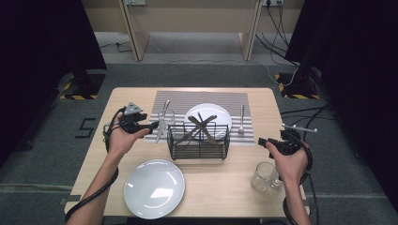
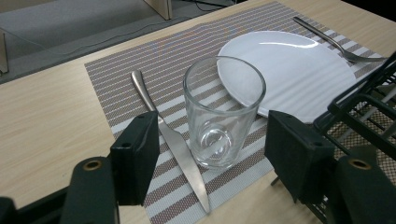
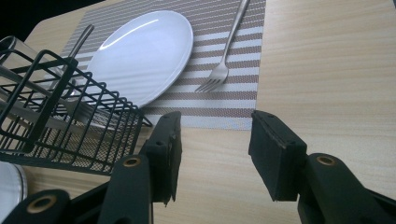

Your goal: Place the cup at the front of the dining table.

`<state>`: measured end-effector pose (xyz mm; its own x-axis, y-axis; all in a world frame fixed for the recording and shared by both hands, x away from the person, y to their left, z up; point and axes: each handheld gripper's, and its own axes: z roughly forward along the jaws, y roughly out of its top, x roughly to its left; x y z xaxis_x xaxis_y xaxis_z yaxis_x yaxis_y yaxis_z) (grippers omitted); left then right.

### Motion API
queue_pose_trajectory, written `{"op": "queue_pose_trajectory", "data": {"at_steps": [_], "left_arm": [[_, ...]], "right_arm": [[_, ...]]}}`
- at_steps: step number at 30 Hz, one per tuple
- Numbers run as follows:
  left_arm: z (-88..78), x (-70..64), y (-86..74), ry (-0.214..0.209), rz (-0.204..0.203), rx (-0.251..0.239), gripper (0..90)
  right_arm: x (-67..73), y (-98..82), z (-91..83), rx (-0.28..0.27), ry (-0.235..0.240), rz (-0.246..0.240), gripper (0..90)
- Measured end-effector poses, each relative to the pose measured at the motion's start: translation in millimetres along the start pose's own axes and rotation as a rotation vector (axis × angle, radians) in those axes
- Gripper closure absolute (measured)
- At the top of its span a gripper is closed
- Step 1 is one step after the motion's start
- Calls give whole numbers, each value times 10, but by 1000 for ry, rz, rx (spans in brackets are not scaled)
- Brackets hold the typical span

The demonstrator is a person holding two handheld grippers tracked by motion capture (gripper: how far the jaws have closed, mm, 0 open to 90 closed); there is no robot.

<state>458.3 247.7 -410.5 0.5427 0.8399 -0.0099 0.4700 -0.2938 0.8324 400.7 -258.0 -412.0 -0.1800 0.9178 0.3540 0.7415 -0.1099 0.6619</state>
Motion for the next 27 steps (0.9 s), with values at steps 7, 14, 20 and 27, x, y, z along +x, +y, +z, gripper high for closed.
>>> {"op": "queue_pose_trajectory", "data": {"at_steps": [7, 14, 20, 27], "left_arm": [[-145, -35, -77, -11, -11, -24, 344], [-230, -72, -175, -15, -10, -24, 327], [-303, -86, -255, -9, -15, -31, 319], [-402, -93, -353, 8, -22, -44, 315]], "right_arm": [[4, 0, 1, 0, 1, -2, 535], [1, -1, -12, -4, -3, -4, 534], [-2, 3, -26, -8, -2, 2, 534], [-2, 4, -30, -9, -3, 0, 534]]}}
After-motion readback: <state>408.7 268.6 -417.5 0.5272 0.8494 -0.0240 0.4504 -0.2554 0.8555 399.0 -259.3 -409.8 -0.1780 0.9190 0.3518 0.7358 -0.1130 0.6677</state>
